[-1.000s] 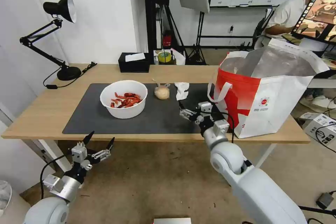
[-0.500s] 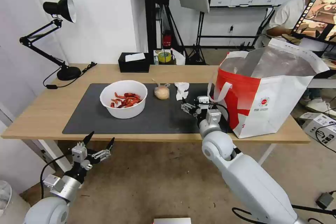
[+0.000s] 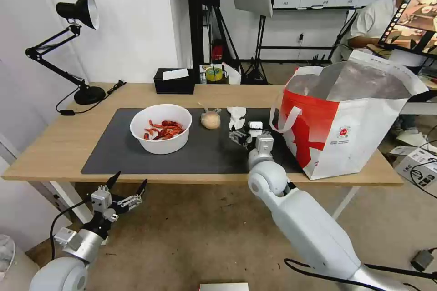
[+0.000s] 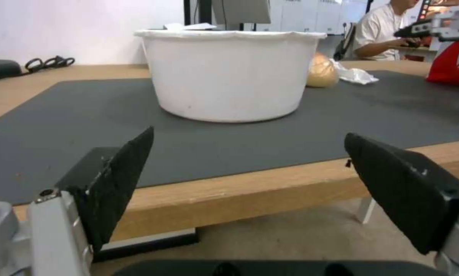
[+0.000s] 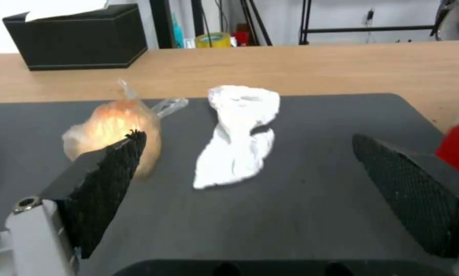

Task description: Pick up the trash from the table and place it into the takeout bag.

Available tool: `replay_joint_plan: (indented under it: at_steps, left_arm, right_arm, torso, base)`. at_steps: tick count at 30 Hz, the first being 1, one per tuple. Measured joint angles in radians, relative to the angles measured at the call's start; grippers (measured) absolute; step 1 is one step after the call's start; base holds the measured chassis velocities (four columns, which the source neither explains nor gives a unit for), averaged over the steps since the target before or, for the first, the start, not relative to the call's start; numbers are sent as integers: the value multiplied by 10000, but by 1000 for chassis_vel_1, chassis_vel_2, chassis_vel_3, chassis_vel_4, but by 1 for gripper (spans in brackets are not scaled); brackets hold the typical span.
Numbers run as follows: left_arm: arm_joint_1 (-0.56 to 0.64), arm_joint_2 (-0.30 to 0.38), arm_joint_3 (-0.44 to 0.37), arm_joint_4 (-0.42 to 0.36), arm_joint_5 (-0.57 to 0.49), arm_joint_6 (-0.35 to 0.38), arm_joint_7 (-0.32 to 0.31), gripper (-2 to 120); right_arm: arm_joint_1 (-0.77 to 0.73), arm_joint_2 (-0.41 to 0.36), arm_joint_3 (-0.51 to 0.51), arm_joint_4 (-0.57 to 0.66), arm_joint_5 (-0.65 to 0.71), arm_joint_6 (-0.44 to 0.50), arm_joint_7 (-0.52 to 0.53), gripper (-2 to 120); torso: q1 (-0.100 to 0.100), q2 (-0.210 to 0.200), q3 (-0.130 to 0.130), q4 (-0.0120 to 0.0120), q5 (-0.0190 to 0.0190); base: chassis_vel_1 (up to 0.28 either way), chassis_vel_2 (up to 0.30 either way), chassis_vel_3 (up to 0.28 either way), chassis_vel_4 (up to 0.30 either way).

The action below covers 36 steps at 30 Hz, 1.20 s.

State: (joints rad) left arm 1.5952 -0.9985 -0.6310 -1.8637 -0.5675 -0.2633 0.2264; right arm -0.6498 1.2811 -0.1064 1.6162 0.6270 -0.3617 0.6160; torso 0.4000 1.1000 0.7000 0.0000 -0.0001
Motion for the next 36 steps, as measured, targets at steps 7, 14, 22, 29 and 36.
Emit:
replay_joint_plan:
  at_steps: [7,14,22,29,36]
  left_arm:
    - [-20,-23,18,12,-4,0,2,100]
    - [-11,-7,29,9,-18,-8,13,100]
    - [-25,35,77,9,-34,-9,16,100]
    - [-53,-40,211,62,-11,-9,18,100]
    - [-76,-74,273,110,5,-2,20,100]
  right_arm:
    - [753,279,-207,-559,207,-250,232,100]
    - [1491,679,-353,-1273,449,-616,669,100]
    - [1974,997,-385,-1940,579,-887,934,100]
    - [2316,1208,-396,-2714,582,-1150,937,100]
    - [2671,1407,-437,-3469,540,-1626,790,100]
  torso:
    - [0,1,0,0,0]
    - [0,0,0,0,0]
    - [0,0,0,1,1]
    - [-1,0,0,0,0]
    - [-1,0,0,-1,1]
  base:
    - [0,0,0,0]
    - [0,0,0,0]
    - [0,0,0,0]
    - [0,0,0,0]
    - [0,0,0,0]
